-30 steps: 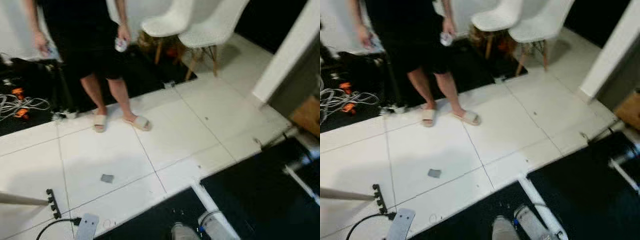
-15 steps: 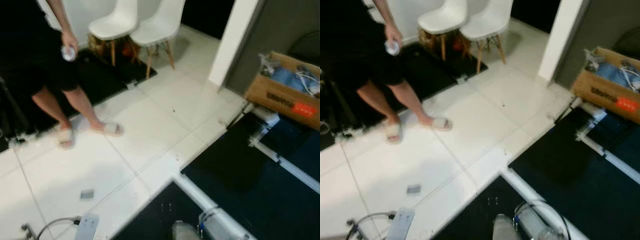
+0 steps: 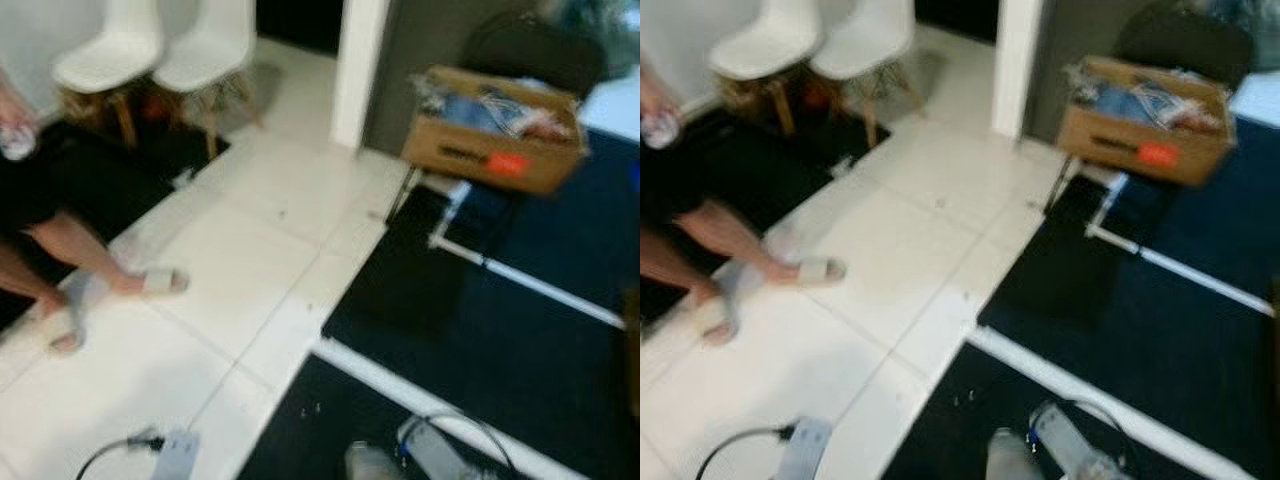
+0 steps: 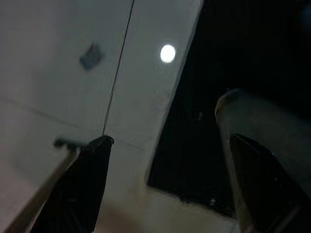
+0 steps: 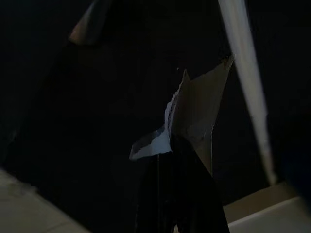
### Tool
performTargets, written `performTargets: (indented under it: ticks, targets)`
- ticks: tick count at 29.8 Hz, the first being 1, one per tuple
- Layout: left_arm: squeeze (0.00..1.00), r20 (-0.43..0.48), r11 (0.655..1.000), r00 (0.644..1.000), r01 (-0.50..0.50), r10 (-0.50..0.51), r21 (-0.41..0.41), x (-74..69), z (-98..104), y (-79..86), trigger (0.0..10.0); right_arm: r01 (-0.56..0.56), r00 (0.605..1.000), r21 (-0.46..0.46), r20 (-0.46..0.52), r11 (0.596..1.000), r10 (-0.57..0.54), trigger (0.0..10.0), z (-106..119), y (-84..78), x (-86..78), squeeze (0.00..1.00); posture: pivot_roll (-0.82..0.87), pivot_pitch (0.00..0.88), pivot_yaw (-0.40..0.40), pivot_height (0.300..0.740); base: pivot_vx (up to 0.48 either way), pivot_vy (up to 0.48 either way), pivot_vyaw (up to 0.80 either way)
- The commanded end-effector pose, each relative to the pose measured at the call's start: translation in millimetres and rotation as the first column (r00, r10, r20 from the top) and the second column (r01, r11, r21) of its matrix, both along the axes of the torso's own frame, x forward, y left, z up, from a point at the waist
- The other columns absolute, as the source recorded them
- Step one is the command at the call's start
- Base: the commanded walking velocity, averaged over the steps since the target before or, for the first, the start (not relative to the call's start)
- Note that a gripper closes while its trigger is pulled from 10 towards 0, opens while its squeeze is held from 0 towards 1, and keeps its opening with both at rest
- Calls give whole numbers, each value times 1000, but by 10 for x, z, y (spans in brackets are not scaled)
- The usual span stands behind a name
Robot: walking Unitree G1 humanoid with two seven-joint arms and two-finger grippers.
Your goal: Picking trash to rubbish bin
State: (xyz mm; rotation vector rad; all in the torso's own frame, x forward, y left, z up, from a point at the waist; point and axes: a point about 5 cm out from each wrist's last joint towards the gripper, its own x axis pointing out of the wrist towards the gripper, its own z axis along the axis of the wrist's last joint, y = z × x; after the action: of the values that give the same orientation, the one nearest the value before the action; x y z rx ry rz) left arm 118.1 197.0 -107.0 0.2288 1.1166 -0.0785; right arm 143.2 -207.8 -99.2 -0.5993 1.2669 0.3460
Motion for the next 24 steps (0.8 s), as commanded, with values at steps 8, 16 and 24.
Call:
performTargets:
  ticks: [8,16,24]
  targets:
    - [0,-39,1000,999,-2,2,0,-110,-33,6,10000,1,1000,22,1,1000,-1,10000,-10,68,3,0,-44,67,51,740,0,0,-743]
    - [0,-39,1000,999,-3,3,-2,-108,-33,2,10000,0,1000,24,-4,1000,0,10000,-25,95,-27,0,-44,68,51,740,0,0,-743]
    - [0,-39,1000,999,-3,3,-3,-107,-33,1,10000,-2,1000,24,-8,1000,2,10000,-32,94,-48,0,-44,68,51,740,0,0,-740]
